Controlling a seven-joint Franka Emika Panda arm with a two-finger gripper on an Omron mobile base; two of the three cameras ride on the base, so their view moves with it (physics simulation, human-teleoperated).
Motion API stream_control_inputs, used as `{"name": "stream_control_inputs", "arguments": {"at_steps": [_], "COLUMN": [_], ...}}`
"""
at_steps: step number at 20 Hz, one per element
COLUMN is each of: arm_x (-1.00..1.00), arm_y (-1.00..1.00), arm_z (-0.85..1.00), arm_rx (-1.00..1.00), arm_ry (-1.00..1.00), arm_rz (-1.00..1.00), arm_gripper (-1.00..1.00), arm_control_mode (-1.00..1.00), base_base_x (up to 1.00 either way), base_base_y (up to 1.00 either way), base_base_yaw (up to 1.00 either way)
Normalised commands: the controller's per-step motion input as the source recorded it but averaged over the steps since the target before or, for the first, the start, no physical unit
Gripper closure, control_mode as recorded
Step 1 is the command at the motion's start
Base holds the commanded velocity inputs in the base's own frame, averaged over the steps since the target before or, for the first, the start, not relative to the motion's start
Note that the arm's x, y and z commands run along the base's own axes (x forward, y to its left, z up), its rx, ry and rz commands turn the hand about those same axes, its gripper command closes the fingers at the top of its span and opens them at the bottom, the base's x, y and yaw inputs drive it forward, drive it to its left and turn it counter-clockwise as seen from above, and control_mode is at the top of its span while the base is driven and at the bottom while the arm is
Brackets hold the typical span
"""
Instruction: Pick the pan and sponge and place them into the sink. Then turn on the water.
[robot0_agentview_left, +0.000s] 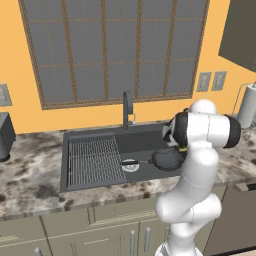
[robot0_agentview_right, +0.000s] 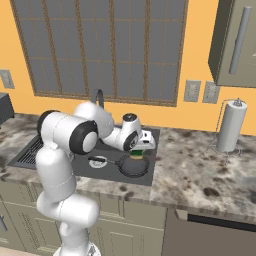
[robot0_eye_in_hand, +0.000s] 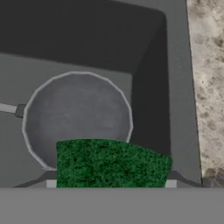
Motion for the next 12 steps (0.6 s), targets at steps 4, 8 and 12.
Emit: {"name": "stream_control_inputs", "arguments": {"at_steps": [4,8,12], "arm_x": [0.0,0.0,0.04], "arm_y": [0.45,0.24,0.01], "arm_z": [-0.19,-0.32,-0.39], "arm_rx": [0.0,0.01,0.05], "arm_ry": [0.0,0.0,0.0], "arm_rz": [0.0,0.0,0.0], "arm_gripper": [1.0,1.0,1.0], "arm_control_mode": [-1.0,-1.0,-1.0], "base_base_x": [0.0,0.0,0.0], "base_base_y": [0.0,0.0,0.0], "base_base_yaw": [0.0,0.0,0.0]}}
